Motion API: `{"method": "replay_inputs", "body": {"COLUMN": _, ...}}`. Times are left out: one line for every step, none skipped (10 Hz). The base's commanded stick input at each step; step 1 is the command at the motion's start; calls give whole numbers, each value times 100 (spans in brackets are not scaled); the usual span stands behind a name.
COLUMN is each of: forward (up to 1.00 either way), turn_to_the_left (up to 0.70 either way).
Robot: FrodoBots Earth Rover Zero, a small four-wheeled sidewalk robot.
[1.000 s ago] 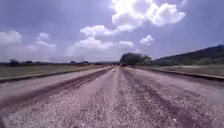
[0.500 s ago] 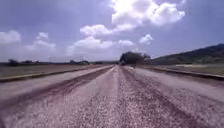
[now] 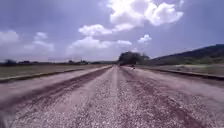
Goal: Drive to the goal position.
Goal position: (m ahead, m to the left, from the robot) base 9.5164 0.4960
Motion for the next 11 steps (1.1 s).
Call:
{"method": "replay_inputs", "body": {"forward": 100, "turn_to_the_left": 0}}
{"method": "replay_inputs", "body": {"forward": 100, "turn_to_the_left": -10}}
{"method": "replay_inputs", "body": {"forward": 100, "turn_to_the_left": -20}}
{"method": "replay_inputs", "body": {"forward": 100, "turn_to_the_left": -3}}
{"method": "replay_inputs", "body": {"forward": 100, "turn_to_the_left": 0}}
{"method": "replay_inputs", "body": {"forward": 100, "turn_to_the_left": 0}}
{"method": "replay_inputs", "body": {"forward": 100, "turn_to_the_left": 0}}
{"method": "replay_inputs", "body": {"forward": 100, "turn_to_the_left": 0}}
{"method": "replay_inputs", "body": {"forward": 100, "turn_to_the_left": 0}}
{"method": "replay_inputs", "body": {"forward": 100, "turn_to_the_left": 0}}
{"method": "replay_inputs", "body": {"forward": 100, "turn_to_the_left": 0}}
